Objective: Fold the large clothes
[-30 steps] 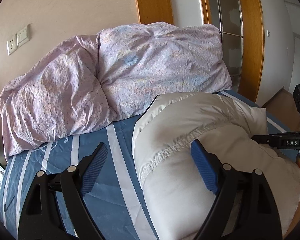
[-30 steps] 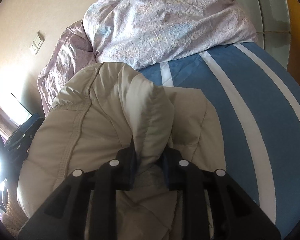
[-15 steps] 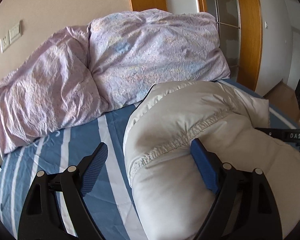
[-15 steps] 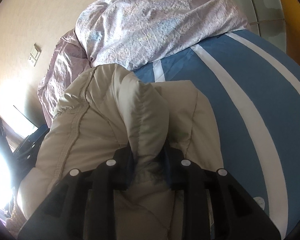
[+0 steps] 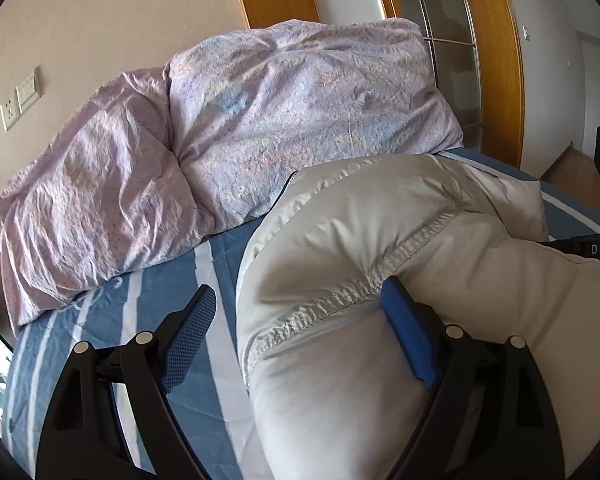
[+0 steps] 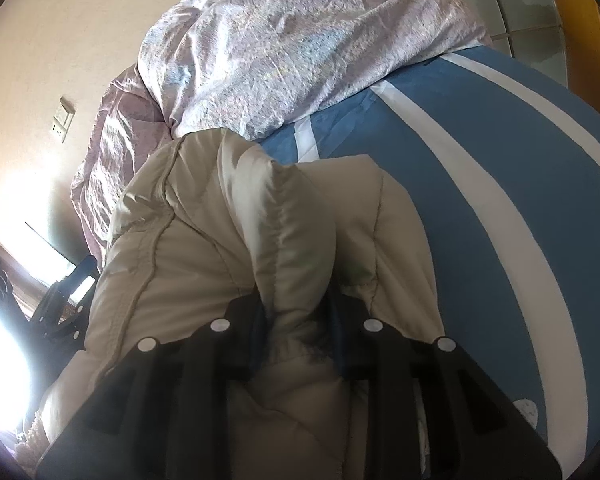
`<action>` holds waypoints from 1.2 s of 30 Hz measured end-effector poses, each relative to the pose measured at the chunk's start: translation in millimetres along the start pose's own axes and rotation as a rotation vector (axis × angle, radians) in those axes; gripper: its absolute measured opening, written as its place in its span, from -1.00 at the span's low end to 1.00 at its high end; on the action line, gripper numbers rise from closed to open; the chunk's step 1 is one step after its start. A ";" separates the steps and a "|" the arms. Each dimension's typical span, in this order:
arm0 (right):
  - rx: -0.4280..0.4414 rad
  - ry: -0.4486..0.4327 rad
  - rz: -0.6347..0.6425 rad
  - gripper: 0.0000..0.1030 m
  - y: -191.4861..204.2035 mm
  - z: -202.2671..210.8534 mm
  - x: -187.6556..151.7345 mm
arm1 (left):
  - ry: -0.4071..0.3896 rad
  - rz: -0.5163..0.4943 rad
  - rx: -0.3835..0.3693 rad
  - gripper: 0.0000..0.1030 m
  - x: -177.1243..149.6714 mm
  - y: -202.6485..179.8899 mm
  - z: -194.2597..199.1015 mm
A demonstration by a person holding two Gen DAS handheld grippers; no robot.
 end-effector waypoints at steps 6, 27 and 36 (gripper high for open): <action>0.004 -0.002 -0.010 -0.47 -1.6 -1.9 -1.2 | -0.022 0.012 0.002 0.67 -2.5 -3.0 -3.1; -0.094 -0.082 -0.079 -0.06 -6.6 34.1 18.4 | -0.026 -0.005 -0.007 0.68 -2.3 -6.2 -9.3; -0.050 -0.155 0.157 -0.06 67.0 83.5 -4.1 | -0.013 0.012 -0.005 0.68 -3.4 -4.6 -10.1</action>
Point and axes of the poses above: each gripper's, at about its wrist camera, not at the fingertips, and z roughly against the way its jaws point, y to its left, x to its top, the point moved 10 cm from there along -z, roughly the way its jaws point, and after that the axes turned 8 degrees about -y, right-handed, at the moved point
